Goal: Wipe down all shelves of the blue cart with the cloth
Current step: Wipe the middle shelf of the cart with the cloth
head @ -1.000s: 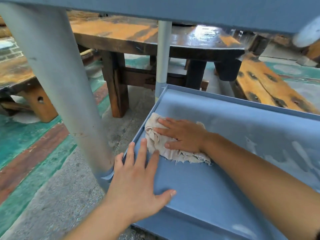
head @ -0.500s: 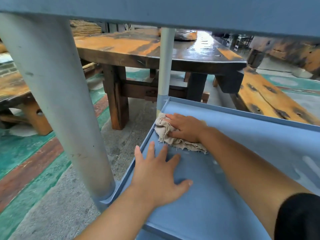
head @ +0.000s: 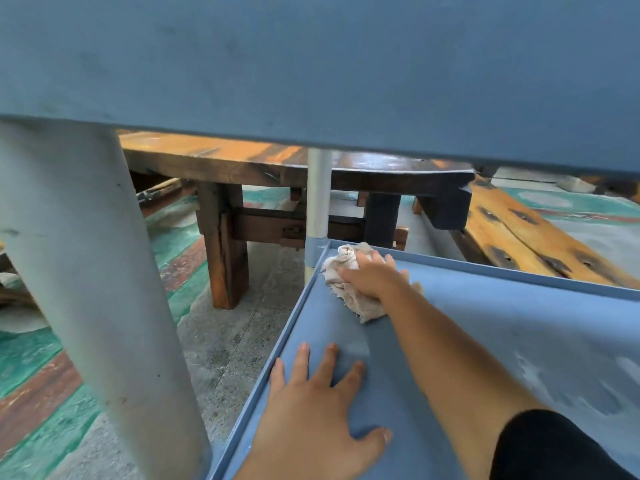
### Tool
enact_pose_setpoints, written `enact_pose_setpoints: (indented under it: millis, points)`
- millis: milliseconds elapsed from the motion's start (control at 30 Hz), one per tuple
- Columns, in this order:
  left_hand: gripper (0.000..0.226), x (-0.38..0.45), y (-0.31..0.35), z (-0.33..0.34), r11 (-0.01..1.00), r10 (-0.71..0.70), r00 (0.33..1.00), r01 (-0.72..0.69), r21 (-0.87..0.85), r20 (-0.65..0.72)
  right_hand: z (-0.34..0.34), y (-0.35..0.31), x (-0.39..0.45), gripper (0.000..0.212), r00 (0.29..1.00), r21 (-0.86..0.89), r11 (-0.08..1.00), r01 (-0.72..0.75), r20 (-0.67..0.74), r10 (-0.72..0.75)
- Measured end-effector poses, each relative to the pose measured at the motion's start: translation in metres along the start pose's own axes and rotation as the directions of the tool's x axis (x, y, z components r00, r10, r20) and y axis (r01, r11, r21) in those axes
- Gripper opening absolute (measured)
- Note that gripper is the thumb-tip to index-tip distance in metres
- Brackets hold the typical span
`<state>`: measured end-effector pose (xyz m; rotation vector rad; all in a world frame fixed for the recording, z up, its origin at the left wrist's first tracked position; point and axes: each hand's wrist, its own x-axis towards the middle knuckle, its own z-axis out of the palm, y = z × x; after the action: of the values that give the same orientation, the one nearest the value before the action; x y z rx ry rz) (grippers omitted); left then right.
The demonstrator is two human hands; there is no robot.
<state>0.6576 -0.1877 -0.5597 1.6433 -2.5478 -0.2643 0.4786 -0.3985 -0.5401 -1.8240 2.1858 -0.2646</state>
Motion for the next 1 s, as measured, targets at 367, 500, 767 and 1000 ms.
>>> enact_pose_setpoints:
  millis: [367,500,767,1000]
  points:
    - [0.095,0.001,0.0,0.0,1.0,-0.013,1.0,0.013,0.024,0.009,-0.002,0.024,0.006,0.073,0.889,-0.254,0.855,0.452,0.052,-0.454]
    - [0.09,-0.005,0.0,0.003,0.999,-0.006,1.0,0.006,0.046,-0.008,-0.006,0.037,0.002,0.07,0.967,-0.267,0.93,0.253,0.038,-0.252]
    - [0.09,-0.007,0.006,0.007,0.997,0.013,1.0,-0.011,0.077,-0.022,-0.023,0.085,-0.025,0.089,0.959,-0.13,0.957,-0.258,-0.153,0.238]
    - [0.089,-0.006,0.007,0.009,0.997,0.02,1.0,-0.019,0.077,-0.008,-0.082,0.12,-0.027,0.091,0.983,-0.214,0.96,0.18,0.086,-0.165]
